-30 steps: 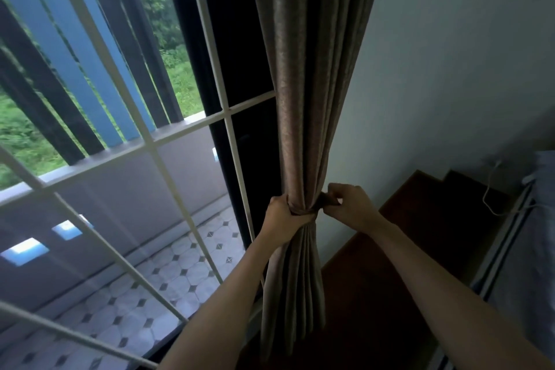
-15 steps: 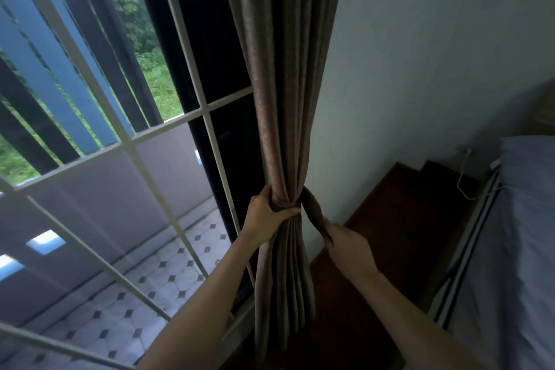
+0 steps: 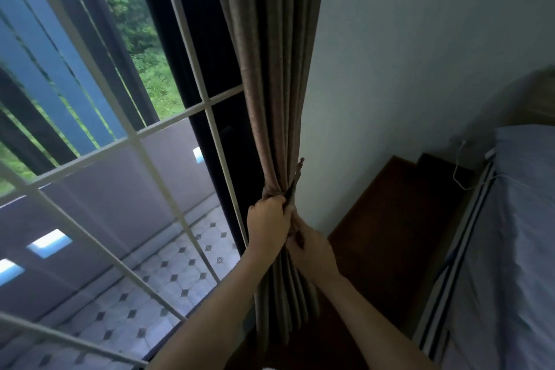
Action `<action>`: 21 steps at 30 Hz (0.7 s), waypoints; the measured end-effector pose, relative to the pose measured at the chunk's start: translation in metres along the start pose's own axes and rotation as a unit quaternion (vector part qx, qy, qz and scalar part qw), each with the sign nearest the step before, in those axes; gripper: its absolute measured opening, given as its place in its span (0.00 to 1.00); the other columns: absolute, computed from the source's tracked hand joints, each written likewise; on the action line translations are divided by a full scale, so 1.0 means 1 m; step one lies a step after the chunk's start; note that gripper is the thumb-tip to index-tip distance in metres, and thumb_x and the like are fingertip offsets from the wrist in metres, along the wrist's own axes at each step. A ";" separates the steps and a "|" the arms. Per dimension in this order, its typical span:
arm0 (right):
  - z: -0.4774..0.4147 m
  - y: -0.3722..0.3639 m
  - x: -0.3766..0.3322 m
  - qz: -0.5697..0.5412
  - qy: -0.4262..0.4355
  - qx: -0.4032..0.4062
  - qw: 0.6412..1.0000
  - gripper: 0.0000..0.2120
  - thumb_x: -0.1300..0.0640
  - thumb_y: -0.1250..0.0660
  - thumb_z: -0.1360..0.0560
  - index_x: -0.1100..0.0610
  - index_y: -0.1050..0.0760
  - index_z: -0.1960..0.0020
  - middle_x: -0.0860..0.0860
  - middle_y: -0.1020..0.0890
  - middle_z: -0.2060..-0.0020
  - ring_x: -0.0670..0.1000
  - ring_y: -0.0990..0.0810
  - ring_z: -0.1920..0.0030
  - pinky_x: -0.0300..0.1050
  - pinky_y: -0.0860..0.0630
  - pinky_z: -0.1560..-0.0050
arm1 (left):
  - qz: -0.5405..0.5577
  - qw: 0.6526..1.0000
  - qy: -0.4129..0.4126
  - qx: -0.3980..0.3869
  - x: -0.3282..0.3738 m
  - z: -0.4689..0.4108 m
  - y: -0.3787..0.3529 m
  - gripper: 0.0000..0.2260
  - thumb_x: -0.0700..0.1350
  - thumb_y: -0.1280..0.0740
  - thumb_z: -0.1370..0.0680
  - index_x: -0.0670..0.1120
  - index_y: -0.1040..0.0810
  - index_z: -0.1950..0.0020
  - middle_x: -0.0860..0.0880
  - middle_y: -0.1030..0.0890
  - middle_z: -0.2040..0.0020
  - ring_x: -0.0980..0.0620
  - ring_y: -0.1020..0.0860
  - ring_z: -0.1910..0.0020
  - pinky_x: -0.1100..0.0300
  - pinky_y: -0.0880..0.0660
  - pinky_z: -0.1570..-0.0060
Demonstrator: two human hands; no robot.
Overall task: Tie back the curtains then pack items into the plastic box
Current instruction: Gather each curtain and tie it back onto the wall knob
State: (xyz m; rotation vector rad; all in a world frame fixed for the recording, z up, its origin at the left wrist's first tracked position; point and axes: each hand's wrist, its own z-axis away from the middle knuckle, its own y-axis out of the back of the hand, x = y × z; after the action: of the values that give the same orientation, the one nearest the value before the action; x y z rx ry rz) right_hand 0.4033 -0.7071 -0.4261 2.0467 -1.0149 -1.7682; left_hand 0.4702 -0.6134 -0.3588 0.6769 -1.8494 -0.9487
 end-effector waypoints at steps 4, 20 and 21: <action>-0.021 0.014 -0.015 -0.405 -0.236 0.001 0.884 0.06 0.58 0.36 0.23 0.54 0.22 0.48 0.59 0.20 0.43 0.52 0.19 0.50 0.43 0.24 0.50 | 0.086 0.995 0.003 -0.043 -0.013 -0.003 0.013 0.13 0.47 0.33 0.22 0.47 0.29 0.66 0.55 0.27 0.71 0.58 0.28 0.72 0.69 0.34 0.69; -0.007 -0.009 -0.041 -0.357 -0.268 -0.037 0.894 0.08 0.53 0.31 0.24 0.56 0.17 0.52 0.56 0.15 0.54 0.58 0.17 0.49 0.57 0.23 0.41 | 0.164 0.982 0.040 -0.081 -0.053 0.017 0.045 0.08 0.44 0.30 0.24 0.48 0.25 0.47 0.54 0.24 0.54 0.57 0.25 0.57 0.70 0.32 0.61; -0.007 -0.010 -0.042 -0.345 -0.267 -0.040 0.899 0.06 0.53 0.31 0.25 0.55 0.17 0.53 0.55 0.14 0.54 0.57 0.17 0.49 0.57 0.23 0.41 | 0.169 0.983 0.045 -0.050 -0.054 0.020 0.048 0.09 0.43 0.29 0.26 0.49 0.26 0.48 0.54 0.25 0.54 0.57 0.26 0.57 0.69 0.31 0.61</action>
State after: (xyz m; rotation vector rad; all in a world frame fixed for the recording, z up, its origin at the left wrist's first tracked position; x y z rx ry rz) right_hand 0.4121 -0.6745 -0.3978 2.0544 -0.2832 -2.7763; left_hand 0.4723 -0.5387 -0.3507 0.3245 -1.7521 -0.7687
